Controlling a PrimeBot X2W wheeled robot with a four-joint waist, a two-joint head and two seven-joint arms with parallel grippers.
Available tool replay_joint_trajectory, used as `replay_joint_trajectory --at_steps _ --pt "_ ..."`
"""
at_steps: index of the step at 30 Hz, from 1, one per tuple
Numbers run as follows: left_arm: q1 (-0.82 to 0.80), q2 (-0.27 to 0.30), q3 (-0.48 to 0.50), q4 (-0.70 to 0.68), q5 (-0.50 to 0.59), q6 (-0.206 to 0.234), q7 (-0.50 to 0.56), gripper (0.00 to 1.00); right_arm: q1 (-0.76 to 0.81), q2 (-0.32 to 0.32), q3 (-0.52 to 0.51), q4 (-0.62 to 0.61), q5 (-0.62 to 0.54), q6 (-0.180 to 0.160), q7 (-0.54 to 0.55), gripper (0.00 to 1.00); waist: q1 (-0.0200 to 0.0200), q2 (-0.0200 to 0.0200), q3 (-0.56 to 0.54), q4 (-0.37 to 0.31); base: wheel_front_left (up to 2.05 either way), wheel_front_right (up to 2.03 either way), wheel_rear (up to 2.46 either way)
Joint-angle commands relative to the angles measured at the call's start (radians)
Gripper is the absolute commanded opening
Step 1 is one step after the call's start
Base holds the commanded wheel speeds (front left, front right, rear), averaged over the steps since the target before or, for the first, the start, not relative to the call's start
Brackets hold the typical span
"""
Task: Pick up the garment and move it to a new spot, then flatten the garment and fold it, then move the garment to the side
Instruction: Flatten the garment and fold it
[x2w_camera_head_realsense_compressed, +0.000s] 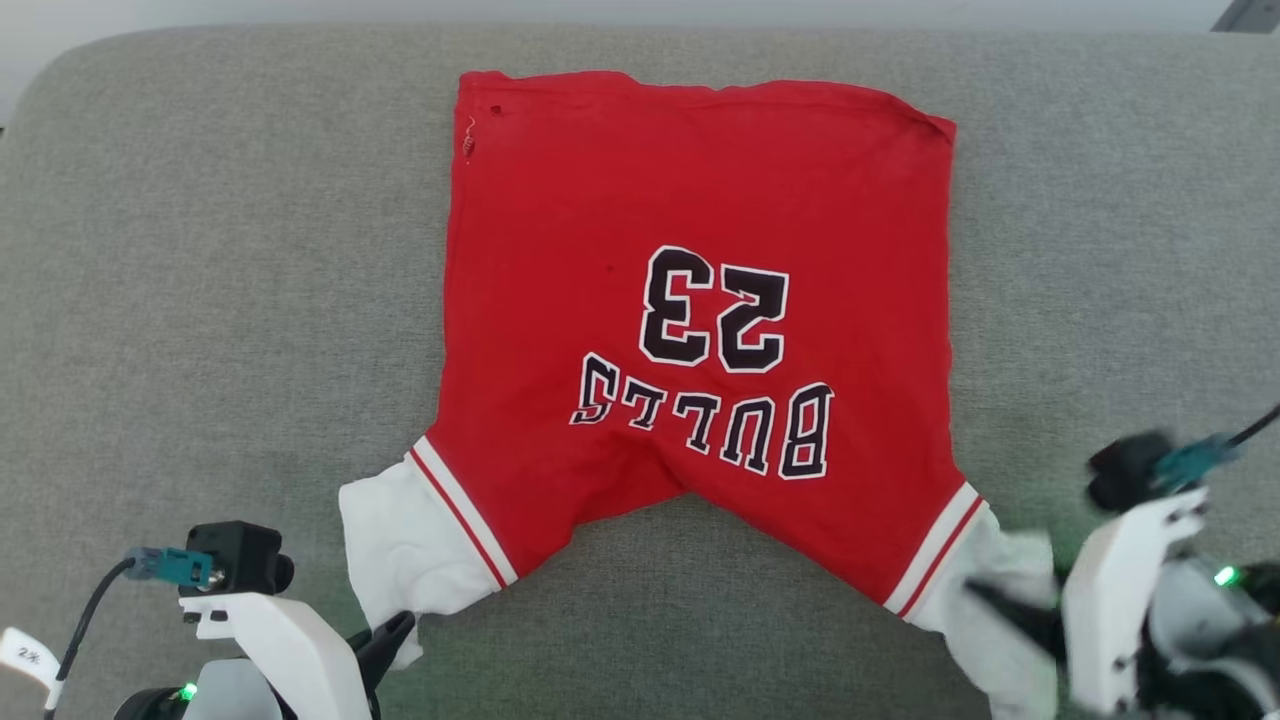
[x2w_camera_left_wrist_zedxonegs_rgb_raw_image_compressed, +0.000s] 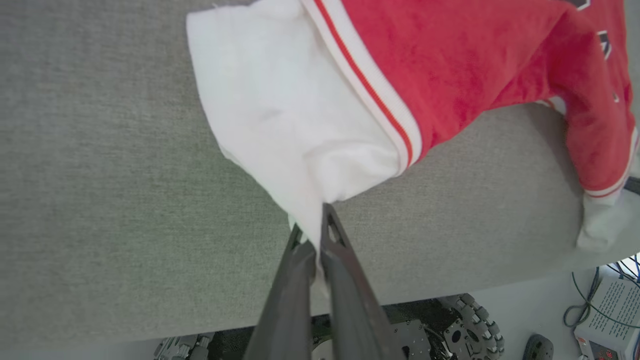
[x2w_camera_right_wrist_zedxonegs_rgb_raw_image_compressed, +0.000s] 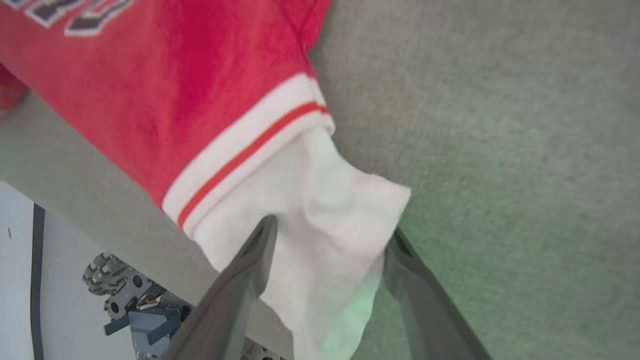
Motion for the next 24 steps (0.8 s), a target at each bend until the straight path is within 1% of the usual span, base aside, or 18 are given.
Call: replay_joint_trajectory --at_steps 1,4,7,8,10,11,14,18,21,24 --pt "-0.011 -0.008 -0.003 0.005 0.006 -0.008 -0.008 0.00 -0.016 -0.001 -0.019 -0.017 -0.002 -0.001 -0.014 1.00 0.0000 0.0000 0.000 0.002 0.00 0.00 0.00" --pt "-0.033 -0.014 -0.006 0.011 0.022 -0.030 -0.025 0.00 -0.058 0.025 -0.085 -0.055 -0.028 -0.001 -0.047 1.00 0.0000 0.0000 0.003 0.013 0.00 0.00 0.00" --pt "-0.053 -0.026 -0.012 0.023 0.040 -0.049 -0.039 0.00 -0.124 0.046 -0.118 -0.072 -0.075 0.000 -0.096 1.00 0.0000 0.0000 0.011 0.024 0.00 0.00 0.00" --pt "-0.064 -0.031 -0.015 0.025 0.045 -0.055 -0.043 0.00 -0.153 0.049 -0.126 -0.067 -0.095 -0.001 -0.122 1.00 0.0000 0.0000 0.016 0.029 0.00 0.00 0.00" --pt "-0.087 -0.039 -0.020 0.030 0.058 -0.067 -0.048 0.00 -0.219 0.074 -0.141 -0.030 -0.128 -0.001 -0.180 1.00 0.0000 0.0000 0.025 0.039 0.00 0.00 0.00" --pt "-0.096 -0.046 -0.025 0.034 0.056 -0.072 -0.048 0.00 -0.255 0.073 -0.140 -0.007 -0.156 0.000 -0.216 1.00 0.0000 0.0000 0.031 0.046 0.00 0.00 0.00" --pt "-0.128 -0.068 -0.041 0.049 0.066 -0.091 -0.047 0.00 -0.362 0.085 -0.132 0.097 -0.202 -0.001 -0.302 1.00 0.0000 0.0000 0.046 0.071 0.00 0.00 0.00" --pt "-0.169 -0.098 -0.068 0.071 0.079 -0.119 -0.039 0.00 -0.508 0.063 -0.112 0.266 -0.243 -0.001 -0.372 1.00 0.0000 0.0000 0.066 0.111 0.00 0.00 0.00" --pt "-0.191 -0.119 -0.084 0.087 0.083 -0.134 -0.034 0.00 -0.606 0.043 -0.113 0.400 -0.270 -0.001 -0.388 1.00 0.0000 0.0000 0.082 0.143 0.00 0.00 0.00" --pt "-0.211 -0.138 -0.096 0.100 0.084 -0.147 -0.034 0.00 -0.691 0.016 -0.123 0.532 -0.304 -0.001 -0.368 1.00 0.0000 0.0000 0.099 0.175 0.00 0.00 0.00"
